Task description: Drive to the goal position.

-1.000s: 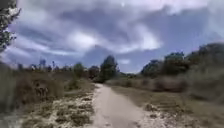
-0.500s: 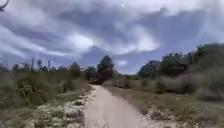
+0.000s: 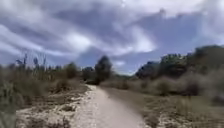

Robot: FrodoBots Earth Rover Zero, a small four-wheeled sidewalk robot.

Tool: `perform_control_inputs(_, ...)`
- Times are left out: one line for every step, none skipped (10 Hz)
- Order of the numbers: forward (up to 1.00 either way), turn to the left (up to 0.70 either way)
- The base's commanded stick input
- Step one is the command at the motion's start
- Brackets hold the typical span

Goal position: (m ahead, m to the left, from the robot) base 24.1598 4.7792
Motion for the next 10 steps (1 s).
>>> perform_control_inputs(0.85,0.0)
perform_control_inputs(0.85,0.0)
perform_control_inputs(0.85,0.34)
perform_control_inputs(0.85,0.34)
perform_control_inputs(0.85,0.34)
perform_control_inputs(0.85,0.34)
perform_control_inputs(0.85,0.34)
perform_control_inputs(0.85,0.34)
perform_control_inputs(0.85,0.34)
perform_control_inputs(0.85,0.32)
